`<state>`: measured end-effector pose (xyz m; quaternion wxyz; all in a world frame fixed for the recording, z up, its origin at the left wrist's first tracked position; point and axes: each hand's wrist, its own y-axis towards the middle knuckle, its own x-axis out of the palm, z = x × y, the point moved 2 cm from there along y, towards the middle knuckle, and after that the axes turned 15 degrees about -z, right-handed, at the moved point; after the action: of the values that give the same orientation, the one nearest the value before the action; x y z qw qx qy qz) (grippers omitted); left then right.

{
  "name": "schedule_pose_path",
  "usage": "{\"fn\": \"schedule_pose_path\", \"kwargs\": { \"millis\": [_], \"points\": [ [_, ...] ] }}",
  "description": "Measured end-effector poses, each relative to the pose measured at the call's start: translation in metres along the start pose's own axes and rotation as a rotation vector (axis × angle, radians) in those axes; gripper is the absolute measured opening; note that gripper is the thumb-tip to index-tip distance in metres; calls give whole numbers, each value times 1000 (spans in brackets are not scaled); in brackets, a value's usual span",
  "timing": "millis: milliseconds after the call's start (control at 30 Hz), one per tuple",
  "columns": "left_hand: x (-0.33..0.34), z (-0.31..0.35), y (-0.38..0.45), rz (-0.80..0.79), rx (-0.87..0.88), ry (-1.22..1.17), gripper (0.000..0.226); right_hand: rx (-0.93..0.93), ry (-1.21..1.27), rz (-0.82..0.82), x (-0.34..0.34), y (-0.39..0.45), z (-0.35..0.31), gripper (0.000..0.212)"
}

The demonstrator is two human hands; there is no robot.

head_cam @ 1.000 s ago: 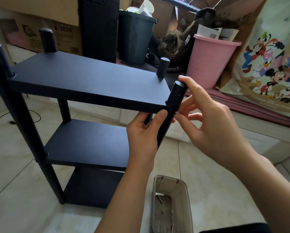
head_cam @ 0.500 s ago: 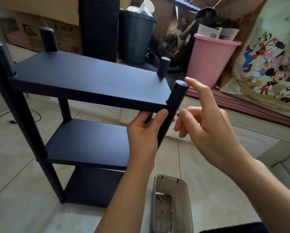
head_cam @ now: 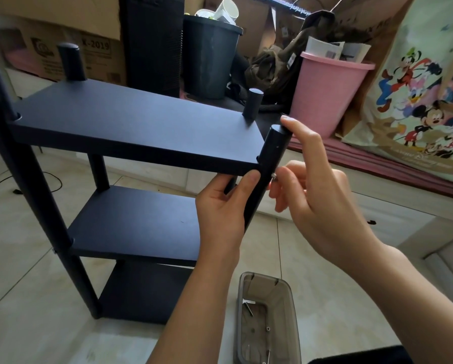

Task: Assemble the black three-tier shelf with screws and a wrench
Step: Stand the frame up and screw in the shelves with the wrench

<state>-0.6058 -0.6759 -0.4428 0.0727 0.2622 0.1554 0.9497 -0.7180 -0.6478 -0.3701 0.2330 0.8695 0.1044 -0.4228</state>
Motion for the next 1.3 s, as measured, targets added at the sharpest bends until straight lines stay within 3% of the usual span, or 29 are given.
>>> {"fn": "schedule_pose_path", "kwargs": {
  "millis": [200, 300, 433, 700, 1000, 1300],
  "points": [
    [0, 0, 1, -11, 9, -33, 12, -31, -103, 31, -2, -1, -1, 70],
    [1, 1, 0, -12, 6, -26, 15, -25, -57, 11, -2, -2, -1, 63],
    [0, 1, 0, 1, 6, -34, 19, -46, -104, 16, 0, -1, -2, 74],
    [-1, -1, 0, 0, -15, -19, 8, -3, 37, -21, -5, -4, -1, 73],
    [1, -1, 1, -9, 22, -10, 28, -18, 48, 23, -11, 1, 4, 69],
    [-4, -9, 5, 3, 41, 21, 13, -6, 82, 37, -5, 4, 8, 65]
  ]
}}
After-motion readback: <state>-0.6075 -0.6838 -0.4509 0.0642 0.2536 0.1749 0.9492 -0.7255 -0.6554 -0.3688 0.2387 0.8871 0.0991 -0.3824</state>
